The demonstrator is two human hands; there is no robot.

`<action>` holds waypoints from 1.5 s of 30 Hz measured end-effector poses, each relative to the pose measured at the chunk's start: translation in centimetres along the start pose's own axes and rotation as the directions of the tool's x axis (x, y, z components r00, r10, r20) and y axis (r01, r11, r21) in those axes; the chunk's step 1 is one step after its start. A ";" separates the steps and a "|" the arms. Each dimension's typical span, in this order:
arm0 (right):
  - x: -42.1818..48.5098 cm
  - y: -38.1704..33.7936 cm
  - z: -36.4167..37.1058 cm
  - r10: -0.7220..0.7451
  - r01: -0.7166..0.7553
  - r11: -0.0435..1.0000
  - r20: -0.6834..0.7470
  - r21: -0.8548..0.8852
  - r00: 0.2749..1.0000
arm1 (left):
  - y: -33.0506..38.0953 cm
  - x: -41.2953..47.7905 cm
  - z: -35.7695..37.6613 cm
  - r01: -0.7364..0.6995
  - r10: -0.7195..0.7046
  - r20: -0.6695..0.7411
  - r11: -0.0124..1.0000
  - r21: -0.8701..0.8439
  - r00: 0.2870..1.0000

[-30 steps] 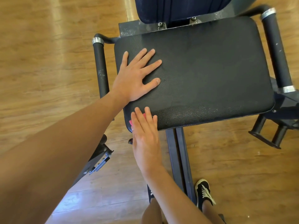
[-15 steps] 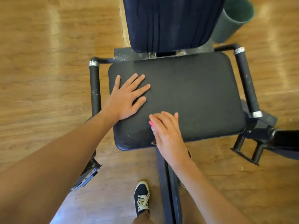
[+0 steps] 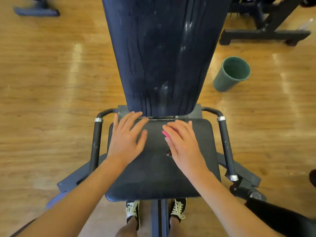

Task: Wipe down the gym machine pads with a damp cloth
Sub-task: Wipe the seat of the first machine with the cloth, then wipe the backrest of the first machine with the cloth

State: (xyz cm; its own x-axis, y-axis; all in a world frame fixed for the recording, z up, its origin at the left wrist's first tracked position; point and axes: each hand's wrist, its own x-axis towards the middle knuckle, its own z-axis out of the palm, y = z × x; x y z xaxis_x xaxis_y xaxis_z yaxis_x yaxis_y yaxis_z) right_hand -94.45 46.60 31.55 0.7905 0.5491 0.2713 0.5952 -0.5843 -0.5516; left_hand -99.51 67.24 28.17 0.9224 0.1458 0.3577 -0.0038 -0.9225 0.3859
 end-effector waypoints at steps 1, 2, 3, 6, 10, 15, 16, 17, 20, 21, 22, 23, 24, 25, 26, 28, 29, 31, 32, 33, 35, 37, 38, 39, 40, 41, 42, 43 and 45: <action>1.1 0.2 -0.9 -0.033 0.033 0.999 0.001 -0.020 0.999 | 0.6 0.8 -0.2 0.012 -0.012 -0.010 1.000 -0.009 1.000; 2.0 0.3 -1.6 -0.071 0.071 0.997 0.003 -0.042 0.997 | 1.2 1.4 -0.5 0.021 -0.021 -0.012 1.000 -0.022 1.000; 3.0 0.3 -2.3 -0.109 0.109 0.992 -0.001 -0.066 0.994 | 1.8 2.1 -0.9 0.020 -0.021 -0.018 0.999 -0.037 1.000; 6.2 -0.2 -4.3 -0.204 0.199 0.972 -0.029 -0.127 0.978 | 2.9 4.2 -2.4 0.004 -0.008 -0.058 0.998 -0.068 0.998; 10.3 -1.8 -7.0 -0.276 0.261 0.952 -0.075 -0.159 0.958 | 3.9 7.1 -4.3 0.027 -0.040 -0.123 0.994 -0.110 0.992; 16.2 -2.7 -11.1 -0.390 0.365 0.915 -0.152 -0.169 0.908 | 5.7 11.8 -6.6 0.050 -0.073 -0.230 0.993 -0.105 0.971; 17.3 -2.9 -12.0 -0.404 0.378 0.911 -0.170 -0.167 0.899 | 6.1 12.7 -7.0 0.060 -0.082 -0.247 0.994 -0.096 0.965; 18.2 -3.2 -12.8 -0.417 0.391 0.906 -0.185 -0.162 0.890 | 6.5 13.5 -7.3 0.068 -0.089 -0.266 0.994 -0.087 0.960; 20.7 -3.4 -15.3 -0.492 0.467 0.869 -0.175 -0.163 0.853 | 8.0 16.2 -8.2 0.093 -0.112 -0.328 0.993 -0.071 0.938; 21.6 -3.4 -16.2 -0.518 0.493 0.853 -0.159 -0.173 0.840 | 8.5 17.2 -8.6 0.099 -0.116 -0.350 0.993 -0.066 0.930; 22.6 -3.4 -17.1 -0.541 0.515 0.838 -0.146 -0.181 0.828 | 9.0 18.3 -8.9 0.104 -0.119 -0.368 0.993 -0.061 0.922; 23.6 -3.3 -18.0 -0.561 0.534 0.824 -0.139 -0.189 0.816 | 9.3 19.4 -9.3 0.110 -0.124 -0.386 0.992 -0.058 0.914; 24.6 -3.3 -18.9 -0.579 0.551 0.811 -0.137 -0.198 0.804 | 9.6 20.5 -9.6 0.119 -0.132 -0.403 0.991 -0.058 0.906; 25.6 -3.3 -19.8 -0.596 0.565 0.798 -0.136 -0.210 0.791 | 9.9 21.6 -10.0 0.131 -0.144 -0.420 0.990 -0.059 0.896; 26.5 -3.4 -20.5 -0.613 0.579 0.784 -0.132 -0.225 0.779 | 10.1 22.6 -10.3 0.148 -0.160 -0.437 0.987 -0.062 0.885; 28.3 -3.4 -22.0 -0.651 0.612 0.749 -0.116 -0.252 0.750 | 10.7 24.6 -10.8 0.192 -0.211 -0.469 0.977 -0.088 0.857; 29.1 -3.5 -22.6 -0.674 0.633 0.727 -0.104 -0.264 0.731 | 11.1 25.4 -10.9 0.219 -0.247 -0.485 0.969 -0.114 0.839; 30.8 -3.5 -23.8 -0.728 0.684 0.669 -0.070 -0.291 0.682 | 12.3 27.2 -11.0 0.280 -0.334 -0.509 0.942 -0.183 0.793; 31.6 -3.6 -24.4 -0.754 0.709 0.635 -0.048 -0.307 0.655 | 12.8 28.1 -10.9 0.313 -0.388 -0.516 0.922 -0.230 0.764; 32.4 -3.8 -25.0 -0.779 0.731 0.598 -0.020 -0.329 0.627 | 13.2 28.8 -10.8 0.348 -0.448 -0.520 0.894 -0.283 0.728; 34.1 -4.3 -26.2 -0.817 0.766 0.518 0.044 -0.382 0.575 | 13.8 30.3 -10.4 0.411 -0.567 -0.509 0.823 -0.393 0.648; 35.8 -4.8 -27.5 -0.839 0.795 0.443 0.122 -0.415 0.531 | 14.4 31.8 -9.9 0.451 -0.673 -0.481 0.737 -0.504 0.562; 36.6 -5.0 -28.2 -0.846 0.809 0.407 0.158 -0.425 0.509 | 14.7 32.7 -9.6 0.457 -0.721 -0.460 0.688 -0.563 0.519; 37.4 -5.3 -28.9 -0.852 0.820 0.374 0.190 -0.434 0.489 | 15.0 33.5 -9.4 0.459 -0.762 -0.435 0.641 -0.615 0.481; 38.2 -5.5 -29.6 -0.855 0.828 0.341 0.219 -0.444 0.470 | 15.3 34.4 -9.2 0.462 -0.792 -0.413 0.602 -0.652 0.449; 38.9 -5.7 -30.2 -0.856 0.834 0.311 0.247 -0.456 0.454 | 15.6 35.2 -9.0 0.469 -0.812 -0.403 0.576 -0.670 0.422; 39.5 -5.8 -30.8 -0.857 0.839 0.281 0.272 -0.466 0.438 | 15.8 35.9 -8.8 0.479 -0.825 -0.403 0.560 -0.676 0.397; 40.2 -6.0 -31.3 -0.859 0.846 0.249 0.296 -0.471 0.418 | 15.8 36.5 -8.5 0.489 -0.833 -0.410 0.551 -0.677 0.371; 41.4 -6.2 -32.0 -0.862 0.865 0.178 0.349 -0.470 0.367 | 15.7 37.3 -7.8 0.504 -0.841 -0.436 0.541 -0.673 0.321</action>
State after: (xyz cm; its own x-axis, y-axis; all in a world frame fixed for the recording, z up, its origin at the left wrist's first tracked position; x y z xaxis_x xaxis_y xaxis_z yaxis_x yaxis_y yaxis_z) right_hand -60.75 53.80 71.46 -0.2733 0.9139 0.3003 0.8574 0.0898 0.5068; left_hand -68.17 60.97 54.15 0.1309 0.9782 0.1610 0.2031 -0.1854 0.9614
